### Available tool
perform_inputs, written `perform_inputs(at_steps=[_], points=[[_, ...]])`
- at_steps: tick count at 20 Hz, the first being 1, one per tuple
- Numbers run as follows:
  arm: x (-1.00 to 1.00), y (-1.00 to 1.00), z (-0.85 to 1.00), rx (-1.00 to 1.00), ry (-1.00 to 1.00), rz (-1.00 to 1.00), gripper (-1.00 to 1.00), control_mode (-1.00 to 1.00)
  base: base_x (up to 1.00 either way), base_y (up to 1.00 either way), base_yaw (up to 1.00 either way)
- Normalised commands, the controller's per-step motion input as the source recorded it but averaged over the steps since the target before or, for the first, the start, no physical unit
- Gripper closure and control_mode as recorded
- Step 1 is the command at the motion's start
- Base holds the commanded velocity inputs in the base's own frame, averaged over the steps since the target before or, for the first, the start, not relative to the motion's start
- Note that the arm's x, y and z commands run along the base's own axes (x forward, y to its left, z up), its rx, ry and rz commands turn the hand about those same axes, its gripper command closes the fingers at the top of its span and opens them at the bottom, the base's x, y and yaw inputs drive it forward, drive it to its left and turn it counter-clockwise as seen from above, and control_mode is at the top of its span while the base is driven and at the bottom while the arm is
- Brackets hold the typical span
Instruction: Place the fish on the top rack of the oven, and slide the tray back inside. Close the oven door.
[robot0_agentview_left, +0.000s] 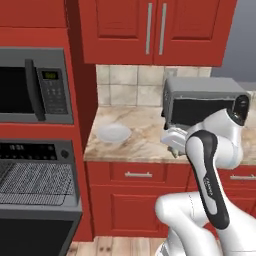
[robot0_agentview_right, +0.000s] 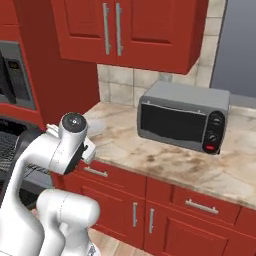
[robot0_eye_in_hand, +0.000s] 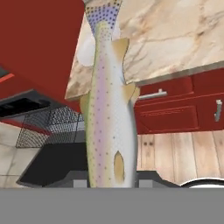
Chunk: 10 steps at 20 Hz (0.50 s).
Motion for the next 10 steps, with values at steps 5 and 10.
perform_inputs(at_steps=[5, 10], points=[[0.0, 0.0, 0.0, 0.0, 0.0, 0.0, 1.0, 1.0, 0.4, 0.33, 0.63], [0.0, 0.0, 0.0, 0.0, 0.0, 0.0, 1.0, 1.0, 0.72, 0.43, 0.48]])
